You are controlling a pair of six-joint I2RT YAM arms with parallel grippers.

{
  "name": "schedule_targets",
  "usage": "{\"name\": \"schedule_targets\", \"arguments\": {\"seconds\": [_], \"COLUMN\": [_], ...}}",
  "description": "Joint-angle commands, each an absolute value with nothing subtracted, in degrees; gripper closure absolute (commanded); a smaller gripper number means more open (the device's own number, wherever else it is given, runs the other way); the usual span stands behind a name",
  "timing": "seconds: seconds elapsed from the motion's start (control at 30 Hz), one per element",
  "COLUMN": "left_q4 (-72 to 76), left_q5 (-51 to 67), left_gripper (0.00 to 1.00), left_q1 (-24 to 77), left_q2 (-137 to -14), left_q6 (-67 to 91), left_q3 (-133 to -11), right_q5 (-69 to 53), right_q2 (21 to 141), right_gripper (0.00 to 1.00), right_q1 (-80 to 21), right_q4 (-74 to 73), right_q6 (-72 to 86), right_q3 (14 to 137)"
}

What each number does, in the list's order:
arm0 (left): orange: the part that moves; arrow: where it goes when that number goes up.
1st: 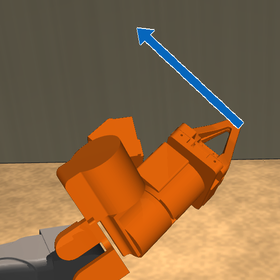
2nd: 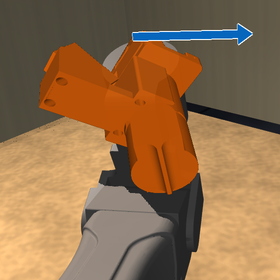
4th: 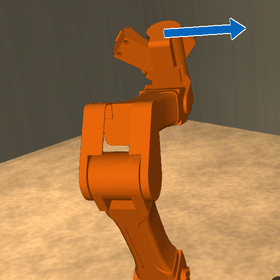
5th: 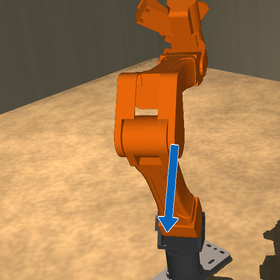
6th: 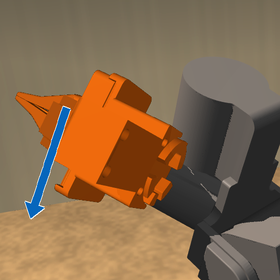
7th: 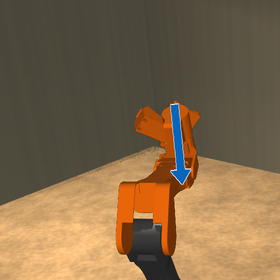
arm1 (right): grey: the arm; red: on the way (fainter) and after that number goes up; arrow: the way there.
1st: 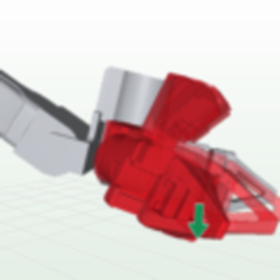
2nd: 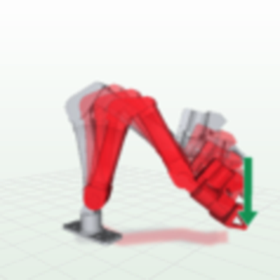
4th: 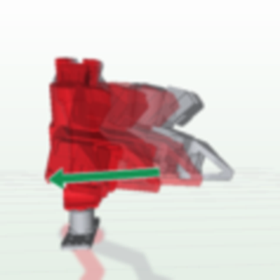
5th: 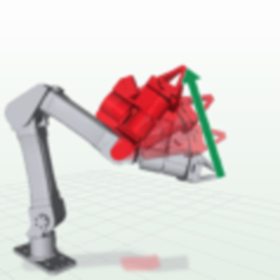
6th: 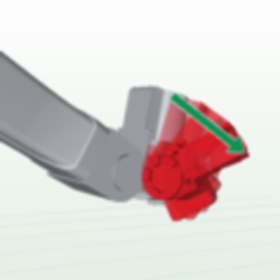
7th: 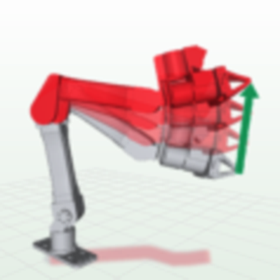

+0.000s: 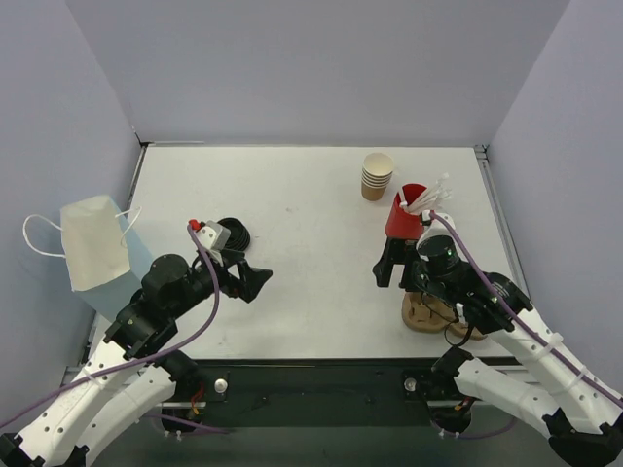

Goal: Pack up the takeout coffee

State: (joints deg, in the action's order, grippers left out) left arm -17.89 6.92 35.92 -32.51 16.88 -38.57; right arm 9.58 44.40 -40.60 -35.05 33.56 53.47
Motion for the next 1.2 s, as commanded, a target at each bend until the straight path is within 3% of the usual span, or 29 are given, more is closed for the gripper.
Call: {"name": "schedule_targets", "arguments": {"seconds": [0.0,0.3,0.6,0.93,1.17], "left_q4": [-17.4,-17.5,-17.9,-17.6,-17.4], "left_q5": [7.4,2.5,0.4,0.4,0.8], "left_gripper": [0.03,0.03,0.03,0.03,0.03], "left_q1": [36.1,36.1,35.9,35.6,35.5], "left_q2": [-32.0,-29.5,-28.5,-27.8,-27.2], "left_q6": [16.1,16.1,15.8,16.3,16.3], "left_q3": [-40.5,-40.0,-40.5,-40.0,-39.9], "right_q5": [10.5,13.1,17.7,19.9,15.9], "right_q2": [47.0,52.9,68.0,96.2,109.9], "right_gripper": [0.00,0.01,0.09,0.49,0.60], "right_q1": [-41.0,-40.9,-40.6,-32.5,-27.6], "right_q4": [-35.2,-33.3,-24.0,-22.4,-22.7], "right_q6": [32.3,33.0,16.3,3.0,-1.0], "right_q3": [56.4,60.3,79.1,100.5,108.7]}}
